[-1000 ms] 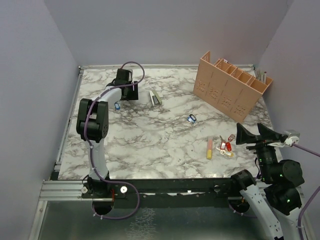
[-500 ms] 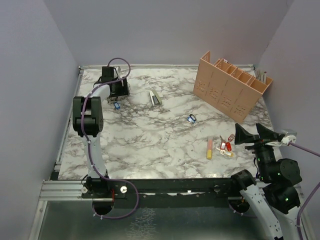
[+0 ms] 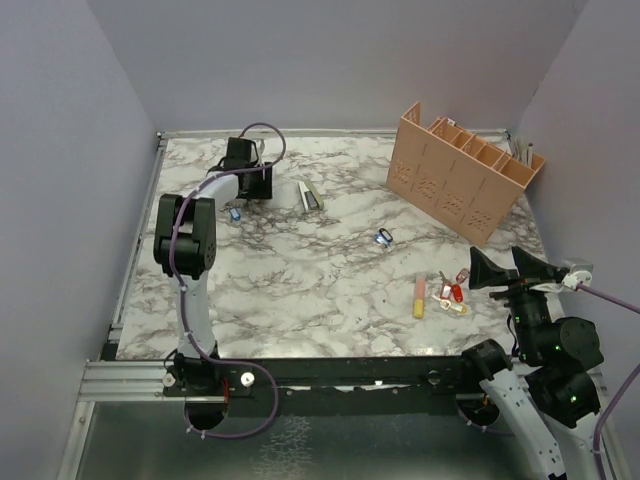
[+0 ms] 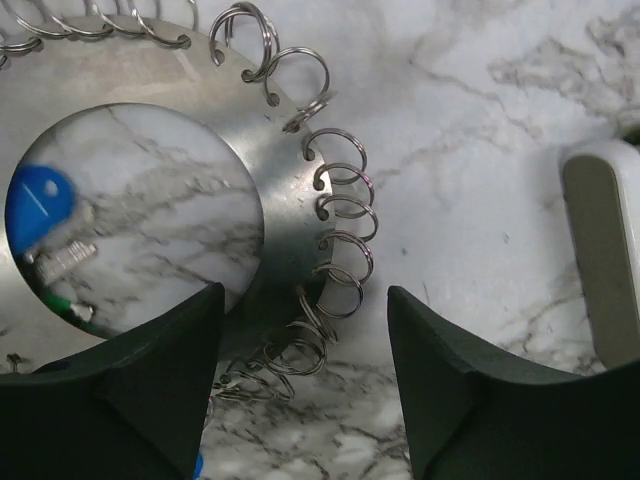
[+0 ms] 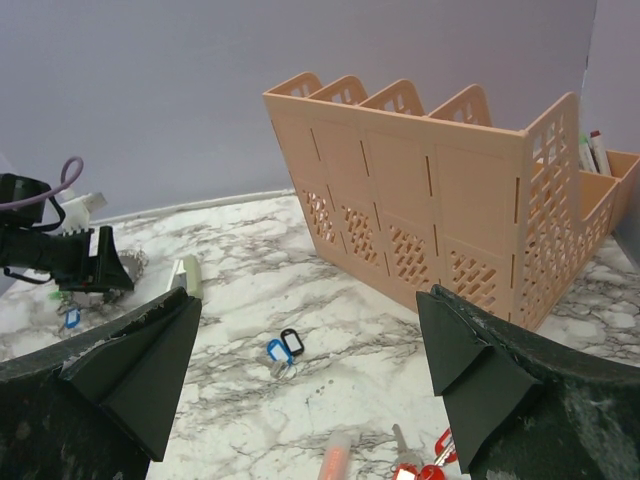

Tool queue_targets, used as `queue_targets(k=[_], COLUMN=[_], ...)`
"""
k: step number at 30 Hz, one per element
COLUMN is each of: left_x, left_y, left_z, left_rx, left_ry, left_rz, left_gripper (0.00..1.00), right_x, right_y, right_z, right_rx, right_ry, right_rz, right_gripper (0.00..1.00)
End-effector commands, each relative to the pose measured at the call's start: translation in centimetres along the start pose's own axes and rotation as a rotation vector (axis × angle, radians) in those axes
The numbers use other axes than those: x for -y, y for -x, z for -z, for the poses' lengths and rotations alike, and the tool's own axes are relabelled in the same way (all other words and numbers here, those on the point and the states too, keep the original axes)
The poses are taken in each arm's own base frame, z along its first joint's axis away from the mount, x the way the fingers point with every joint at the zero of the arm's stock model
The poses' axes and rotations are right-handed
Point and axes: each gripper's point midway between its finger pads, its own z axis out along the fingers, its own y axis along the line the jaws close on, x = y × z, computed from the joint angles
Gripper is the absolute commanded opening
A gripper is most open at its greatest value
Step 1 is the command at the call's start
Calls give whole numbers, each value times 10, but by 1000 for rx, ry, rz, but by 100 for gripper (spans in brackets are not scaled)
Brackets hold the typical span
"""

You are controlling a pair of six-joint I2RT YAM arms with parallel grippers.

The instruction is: Remove the keys from the keyring

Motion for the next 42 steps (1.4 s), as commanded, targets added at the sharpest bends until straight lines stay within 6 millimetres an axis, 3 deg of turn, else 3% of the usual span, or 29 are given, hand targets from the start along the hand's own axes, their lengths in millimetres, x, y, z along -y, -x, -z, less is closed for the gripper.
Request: queue_targets(k=[1,6,15,20,28,32,37,39,42], left_x=[16,35,102,142,216,250,242,220,163], left_y=[-76,-100,-154,-161,-175,-166,-134,-128,-123], left_z=[23,52,104,131,159,174,192,189,179], left_rx=[-223,-223,-134,-61,-16,25,174,222,286], left_ry=[68,44,-201,-328,-550,-668,-632,-506,-193], left_rz=[-15,96,306,333,321,298,278,277,293], left_gripper=[66,64,66,67,68,69,70,72,78], right_x=[1,2,16,5,-41,-66,-90,-96,-103], right_y=[14,15,15,8,-49,-87,-136,-149,-168], right_z=[18,19,17,18,8,-3,-12,-17,-23], right_rx=[68,66,79,36,-190,-316,-485,-542,-628], right_ry=[31,20,-78,-44,123,228,307,316,313], right_rz=[-18,-28,-117,-230,-415,-416,-456,-478,-508], right_gripper=[100,100,100,100,100,100,100,100,100])
